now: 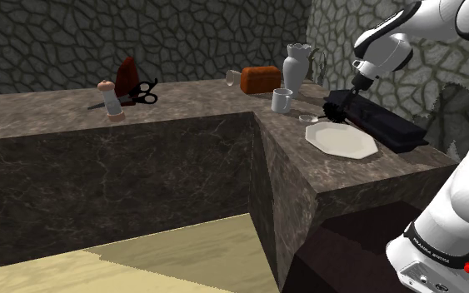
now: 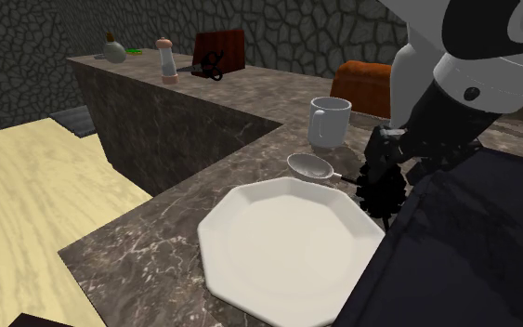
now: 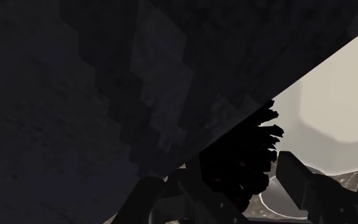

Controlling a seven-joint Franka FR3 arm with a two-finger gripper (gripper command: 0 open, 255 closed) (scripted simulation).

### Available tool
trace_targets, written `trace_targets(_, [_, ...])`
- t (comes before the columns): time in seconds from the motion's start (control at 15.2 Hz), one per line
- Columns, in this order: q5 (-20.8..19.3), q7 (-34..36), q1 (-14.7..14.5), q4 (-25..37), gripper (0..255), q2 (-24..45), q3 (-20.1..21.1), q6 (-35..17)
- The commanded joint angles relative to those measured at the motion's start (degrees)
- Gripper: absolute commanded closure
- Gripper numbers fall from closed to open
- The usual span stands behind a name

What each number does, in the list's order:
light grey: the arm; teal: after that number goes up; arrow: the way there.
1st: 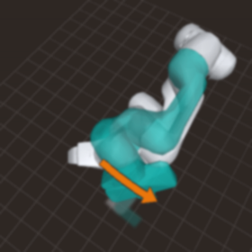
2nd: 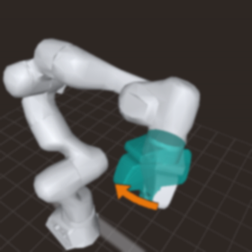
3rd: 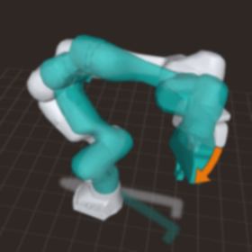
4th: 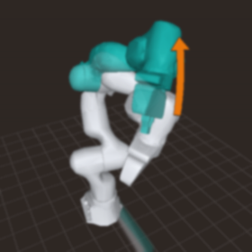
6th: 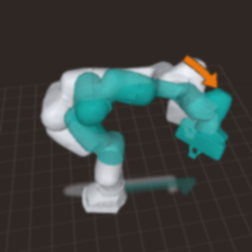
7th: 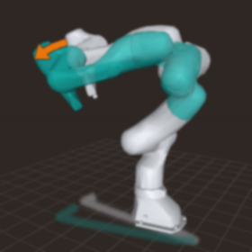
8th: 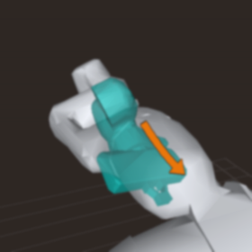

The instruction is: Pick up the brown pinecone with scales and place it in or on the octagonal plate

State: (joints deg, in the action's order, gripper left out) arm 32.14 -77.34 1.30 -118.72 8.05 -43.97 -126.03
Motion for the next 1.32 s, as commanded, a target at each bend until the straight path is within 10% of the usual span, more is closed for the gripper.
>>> trace_targets(0.0, [-0.3, 0.1, 0.3, -1.3, 255, 1.7, -0.2, 0.9])
trace_targets(0.99, [-4.3, 3.8, -0.4, 1.6, 255, -1.6, -1.3, 4.9])
trace_targets(1.06, [-4.3, 3.8, -0.4, 1.6, 0, -1.6, -1.3, 4.9])
trace_targets(1.25, [-14.6, 22.8, -6.6, -1.4, 0, -3.7, 0.0, -7.1])
